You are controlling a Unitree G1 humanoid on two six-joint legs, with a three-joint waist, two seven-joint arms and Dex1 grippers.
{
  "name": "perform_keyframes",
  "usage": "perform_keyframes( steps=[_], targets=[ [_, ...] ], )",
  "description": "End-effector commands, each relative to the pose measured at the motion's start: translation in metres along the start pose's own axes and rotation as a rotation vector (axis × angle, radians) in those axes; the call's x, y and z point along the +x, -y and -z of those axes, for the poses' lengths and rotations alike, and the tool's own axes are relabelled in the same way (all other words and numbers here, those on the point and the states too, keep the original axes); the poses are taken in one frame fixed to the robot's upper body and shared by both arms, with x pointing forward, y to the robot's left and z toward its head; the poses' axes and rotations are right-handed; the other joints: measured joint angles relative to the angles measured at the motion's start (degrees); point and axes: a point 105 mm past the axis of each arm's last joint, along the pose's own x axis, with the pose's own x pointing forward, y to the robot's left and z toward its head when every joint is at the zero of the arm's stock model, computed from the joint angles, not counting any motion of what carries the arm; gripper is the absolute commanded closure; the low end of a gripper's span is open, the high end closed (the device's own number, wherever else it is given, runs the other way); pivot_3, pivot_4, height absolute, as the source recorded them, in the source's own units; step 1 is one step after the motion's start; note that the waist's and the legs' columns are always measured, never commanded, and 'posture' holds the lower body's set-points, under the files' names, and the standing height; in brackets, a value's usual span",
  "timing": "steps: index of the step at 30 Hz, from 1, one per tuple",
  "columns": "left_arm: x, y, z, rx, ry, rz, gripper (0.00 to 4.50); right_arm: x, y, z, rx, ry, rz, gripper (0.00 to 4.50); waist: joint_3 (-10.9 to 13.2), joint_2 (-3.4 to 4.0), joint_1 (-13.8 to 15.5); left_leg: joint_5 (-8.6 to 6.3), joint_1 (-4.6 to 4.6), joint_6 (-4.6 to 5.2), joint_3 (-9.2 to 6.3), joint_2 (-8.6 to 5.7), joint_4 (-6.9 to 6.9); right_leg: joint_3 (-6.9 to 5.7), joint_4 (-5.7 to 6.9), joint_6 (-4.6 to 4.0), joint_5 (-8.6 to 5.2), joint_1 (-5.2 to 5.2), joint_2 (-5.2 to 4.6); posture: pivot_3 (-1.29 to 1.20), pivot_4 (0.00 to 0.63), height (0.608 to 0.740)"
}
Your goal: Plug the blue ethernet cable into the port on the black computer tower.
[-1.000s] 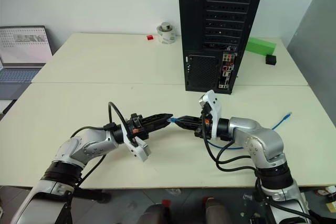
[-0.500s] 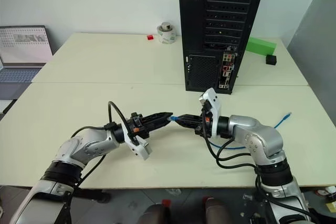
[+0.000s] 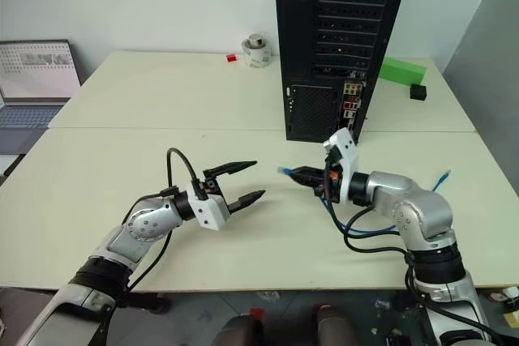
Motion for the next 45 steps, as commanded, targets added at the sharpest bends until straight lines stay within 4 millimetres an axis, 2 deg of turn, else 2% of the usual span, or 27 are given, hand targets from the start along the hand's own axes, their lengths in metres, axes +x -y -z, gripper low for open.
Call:
perform_keyframes(
  steps=[1, 7, 13, 21, 30, 45],
  targets=[
    [0.015, -0.025, -0.013, -0.309, 0.026, -0.078, 0.68, -0.008, 0.029, -0.032, -0.14, 0.123, 0.281, 4.5, 0.0, 0.0, 0.0, 0.0, -0.03, 0.0, 0.0, -0.01, 0.01, 0.01, 0.02, 0.0, 0.0, -0.01, 0.0, 0.0, 0.15, 0.74],
    [0.034, -0.047, -0.03, -0.666, 0.036, -0.074, 0.68, -0.012, 0.061, -0.05, -0.217, 0.216, 0.655, 4.5, 0.0, 0.0, 0.0, 0.01, -0.09, -0.01, -0.03, -0.01, 0.05, 0.02, 0.08, 0.0, 0.0, -0.08, 0.08, 0.0, 0.15, 0.74],
    [0.044, -0.062, -0.043, -0.8, 0.024, -0.017, 0.68, -0.009, 0.065, -0.056, -0.278, 0.263, 0.831, 4.5, 0.0, 0.0, -0.1, 0.01, -0.08, -0.01, 0.04, -0.02, 0.04, 0.09, 0.12, 0.0, 0.0, -0.11, 0.19, 0.0, 0.15, 0.74],
    [0.054, -0.077, -0.047, -0.748, 0.008, -0.031, 0.68, -0.003, 0.069, -0.059, -0.252, 0.307, 0.919, 4.5, 0.0, 0.0, -0.1, 0.02, -0.09, -0.03, 0.12, 0.0, 0.04, 0.19, 0.16, -0.01, 0.0, -0.19, 0.31, 0.0, 0.15, 0.74],
    [0.054, -0.08, -0.045, -0.701, -0.003, -0.039, 0.68, -0.003, 0.081, -0.055, -0.218, 0.308, 0.984, 4.5, 0.0, 0.0, -0.1, 0.02, -0.09, -0.03, 0.19, 0.0, 0.03, 0.28, 0.17, -0.01, 0.0, -0.24, 0.31, 0.0, 0.15, 0.74],
    [0.053, -0.079, -0.045, -0.676, -0.009, -0.036, 0.68, -0.001, 0.087, -0.059, -0.192, 0.33, 0.99, 4.5, 0.0, 0.0, -0.1, 0.02, -0.11, -0.03, 0.21, 0.0, 0.02, 0.3, 0.18, -0.01, 0.0, -0.26, 0.31, 0.0, 0.15, 0.74]
  ],
)
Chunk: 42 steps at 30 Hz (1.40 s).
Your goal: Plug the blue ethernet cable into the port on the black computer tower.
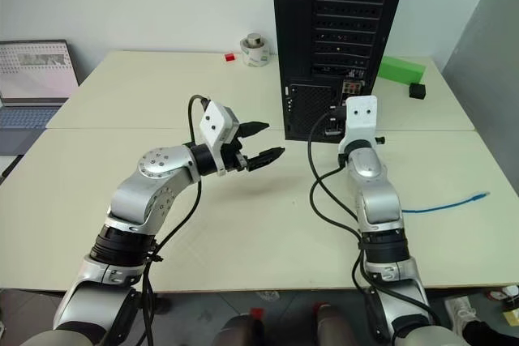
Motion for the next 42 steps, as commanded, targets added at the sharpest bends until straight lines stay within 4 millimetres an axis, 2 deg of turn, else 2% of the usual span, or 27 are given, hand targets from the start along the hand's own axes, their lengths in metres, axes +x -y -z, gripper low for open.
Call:
perform_keyframes(
  steps=[1, 10, 23, 38, 42],
  targets=[
    [-0.001, -0.003, -0.017, 0.046, 0.058, -0.008, 0.68, 0.002, 0.003, -0.022, 0.021, 0.079, 0.015, 4.5, 0.0, 0.0, 0.0, 0.0, 0.0, 0.0, 0.0, 0.0, 0.0, 0.0, 0.0, 0.0, 0.0, 0.0, 0.0, 0.0, 0.15, 0.74],
    [-0.001, -0.002, -0.017, 0.046, 0.057, -0.008, 0.68, 0.005, 0.007, -0.02, 0.03, 0.069, 0.028, 4.5, 0.0, 0.0, 0.0, 0.0, 0.0, 0.0, 0.01, 0.01, 0.0, 0.01, 0.01, 0.0, 0.0, -0.01, 0.0, 0.0, 0.15, 0.74],
    [-0.001, -0.004, -0.017, 0.053, 0.056, -0.01, 0.68, 0.007, 0.002, -0.021, 0.035, 0.066, 0.012, 4.5, 0.0, 0.0, 0.0, 0.0, -0.01, 0.0, 0.01, 0.01, -0.01, 0.02, 0.0, 0.0, 0.0, -0.02, 0.0, 0.0, 0.15, 0.74],
    [0.001, -0.005, -0.019, 0.058, 0.06, -0.012, 0.68, 0.011, 0.012, -0.012, 0.096, 0.012, 0.062, 4.5, 0.0, 0.0, -0.1, 0.0, -0.01, 0.0, 0.0, 0.01, -0.01, 0.01, 0.01, 0.0, 0.0, -0.02, 0.0, 0.0, 0.15, 0.74],
    [0.002, -0.005, -0.02, 0.061, 0.063, -0.011, 0.68, 0.013, 0.013, -0.016, 0.107, 0.012, 0.07, 4.5, 0.0, 0.0, -0.1, 0.0, -0.01, 0.0, 0.01, 0.0, 0.0, 0.02, 0.03, 0.0, 0.0, -0.02, -0.01, 0.0, 0.15, 0.74]
  ],
)
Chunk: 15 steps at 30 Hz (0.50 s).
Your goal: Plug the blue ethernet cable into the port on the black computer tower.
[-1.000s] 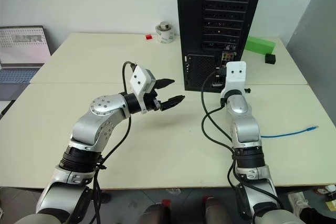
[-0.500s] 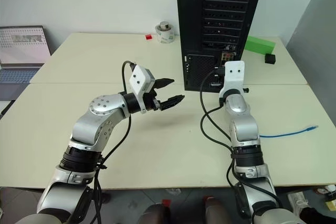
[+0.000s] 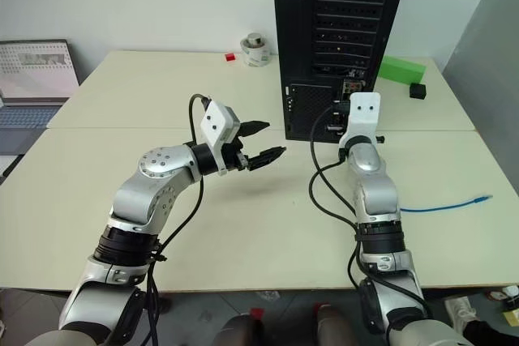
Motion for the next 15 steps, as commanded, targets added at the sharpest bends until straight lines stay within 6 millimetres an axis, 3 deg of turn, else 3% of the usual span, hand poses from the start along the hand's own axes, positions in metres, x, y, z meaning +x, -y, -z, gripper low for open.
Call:
perform_keyframes(
  steps=[1, 15],
  targets=[
    [0.001, -0.004, -0.019, 0.052, 0.059, -0.004, 0.68, 0.003, 0.006, -0.019, 0.021, 0.043, 0.035, 4.5, 0.0, 0.0, 0.0, 0.0, 0.01, 0.0, 0.0, 0.0, 0.0, 0.0, 0.01, 0.0, 0.0, 0.0, 0.0, 0.0, 0.15, 0.74],
    [0.005, -0.014, -0.024, 0.063, 0.002, 0.029, 0.68, 0.004, -0.028, -0.038, 0.018, 0.079, -0.009, 4.5, 0.0, 0.0, -1.2, 0.0, -0.05, 0.0, 0.04, 0.02, -0.02, 0.04, 0.09, 0.0, 0.0, -0.13, 0.03, 0.0, 0.15, 0.74]
  ],
)
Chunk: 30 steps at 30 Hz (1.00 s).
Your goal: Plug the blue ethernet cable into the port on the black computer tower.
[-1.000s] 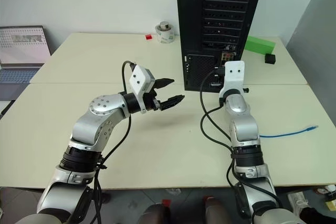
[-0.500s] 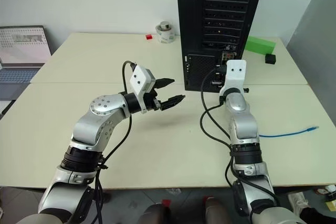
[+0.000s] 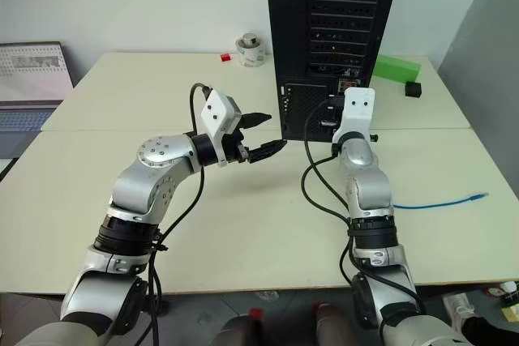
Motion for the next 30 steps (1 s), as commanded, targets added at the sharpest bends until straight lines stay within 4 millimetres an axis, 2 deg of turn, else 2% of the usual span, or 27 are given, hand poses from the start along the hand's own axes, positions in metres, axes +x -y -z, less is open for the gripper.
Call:
perform_keyframes(
  steps=[1, 8, 18, 23, 25, 27, 30],
  targets=[
    [-0.001, -0.01, -0.009, 0.037, 0.003, -0.012, 0.68, 0.001, -0.014, -0.033, -0.014, 0.101, -0.018, 4.5, 0.0, 0.0, -0.2, 0.0, -0.04, 0.0, 0.03, 0.0, 0.0, 0.03, 0.03, 0.0, 0.0, -0.06, 0.0, 0.0, 0.15, 0.74],
    [-0.002, -0.019, -0.006, 0.024, -0.016, -0.054, 0.68, 0.006, -0.021, -0.036, -0.031, 0.112, -0.02, 4.5, 0.0, 0.0, -0.4, 0.0, -0.05, -0.01, 0.12, 0.02, 0.0, 0.13, 0.08, 0.0, 0.0, -0.14, 0.01, 0.0, 0.15, 0.74],
    [-0.003, -0.021, -0.003, 0.02, -0.028, -0.073, 0.68, 0.012, -0.025, -0.034, -0.031, 0.105, -0.022, 4.5, 0.0, 0.0, -1.3, 0.02, -0.05, -0.02, 0.14, 0.04, 0.0, 0.18, 0.12, -0.02, 0.03, -0.18, 0.01, 0.0, 0.15, 0.74],
    [-0.004, -0.022, -0.002, 0.015, -0.027, -0.077, 0.68, 0.01, -0.032, -0.028, 0.006, 0.098, -0.094, 4.5, 0.0, 0.0, -1.7, 0.03, -0.04, -0.04, 0.12, 0.08, 0.0, 0.17, 0.14, -0.04, 0.04, -0.19, 0.01, 0.0, 0.15, 0.74],
    [-0.005, -0.023, -0.001, 0.015, -0.028, -0.08, 0.68, 0.008, -0.033, -0.028, -0.014, 0.116, -0.129, 3.8, 0.0, 0.0, -1.8, 0.04, -0.04, -0.04, 0.12, 0.08, 0.0, 0.18, 0.14, -0.05, 0.05, -0.19, 0.01, 0.0, 0.15, 0.74],
    [-0.005, -0.024, -0.001, 0.015, -0.03, -0.082, 0.68, 0.006, -0.032, -0.026, -0.03, 0.119, -0.144, 3.56, 0.0, 0.0, -1.8, 0.04, -0.05, -0.04, 0.13, 0.07, 0.0, 0.18, 0.14, -0.05, 0.05, -0.21, 0.03, 0.0, 0.15, 0.74],
    [-0.006, -0.025, 0.001, 0.031, -0.039, -0.089, 0.68, 0.004, -0.026, -0.019, -0.052, 0.099, -0.158, 2.87, 0.0, 0.0, -1.8, 0.04, -0.26, -0.05, 0.1, 0.09, -0.03, 0.16, 0.13, -0.05, 0.05, -0.4, 0.05, 0.0, 0.15, 0.74]
  ],
)
